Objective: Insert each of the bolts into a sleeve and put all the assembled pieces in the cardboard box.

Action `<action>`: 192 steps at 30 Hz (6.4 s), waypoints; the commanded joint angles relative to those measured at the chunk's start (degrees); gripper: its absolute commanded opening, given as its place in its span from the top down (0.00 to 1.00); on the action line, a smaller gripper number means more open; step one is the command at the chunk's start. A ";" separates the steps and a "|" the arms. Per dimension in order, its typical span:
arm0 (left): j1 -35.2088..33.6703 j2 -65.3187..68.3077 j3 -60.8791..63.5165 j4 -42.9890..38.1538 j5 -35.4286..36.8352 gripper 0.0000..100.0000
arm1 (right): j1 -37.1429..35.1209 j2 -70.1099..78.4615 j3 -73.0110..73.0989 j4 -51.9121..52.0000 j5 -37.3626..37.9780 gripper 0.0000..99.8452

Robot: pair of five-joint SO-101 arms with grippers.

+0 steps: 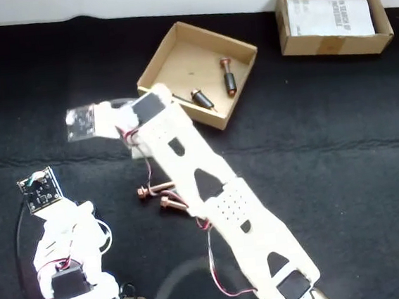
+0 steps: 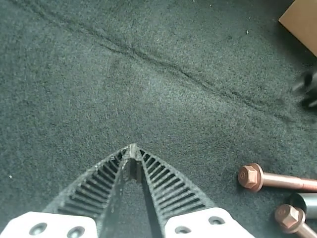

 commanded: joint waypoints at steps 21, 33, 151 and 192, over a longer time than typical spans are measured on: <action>-0.66 -0.04 -2.33 -4.13 12.84 0.99 | 5.49 -58.95 55.60 1.19 -25.49 0.99; -0.40 0.22 -27.38 -1.05 7.30 0.99 | 5.49 -82.68 93.23 -2.51 -32.26 0.99; 26.51 117.49 -90.68 32.62 43.43 0.85 | 26.15 -125.14 160.31 -45.32 -29.27 0.99; 23.69 136.48 -119.69 35.16 45.36 0.85 | 25.80 -120.92 162.07 -47.52 -28.92 0.99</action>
